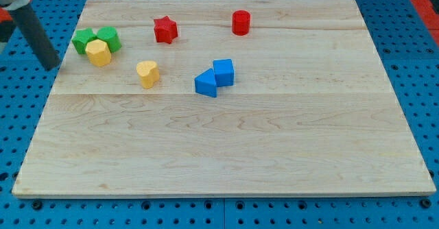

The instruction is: Place the green circle diagonally to the green star

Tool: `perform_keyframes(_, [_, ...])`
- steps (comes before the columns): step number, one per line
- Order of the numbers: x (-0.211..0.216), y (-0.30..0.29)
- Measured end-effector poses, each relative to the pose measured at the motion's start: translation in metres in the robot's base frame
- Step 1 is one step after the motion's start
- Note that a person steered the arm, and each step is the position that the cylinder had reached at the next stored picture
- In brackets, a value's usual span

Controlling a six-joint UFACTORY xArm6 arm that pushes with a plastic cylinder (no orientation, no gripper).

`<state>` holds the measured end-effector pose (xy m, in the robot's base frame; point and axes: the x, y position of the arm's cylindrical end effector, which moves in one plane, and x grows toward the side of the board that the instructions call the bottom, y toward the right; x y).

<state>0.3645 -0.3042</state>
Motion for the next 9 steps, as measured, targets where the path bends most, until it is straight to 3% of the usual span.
perform_keyframes(2, [-0.081,0.002])
perform_keyframes(5, [-0.081,0.065])
perform_keyframes(7, [-0.069,0.073])
perform_keyframes(9, [-0.033,0.080])
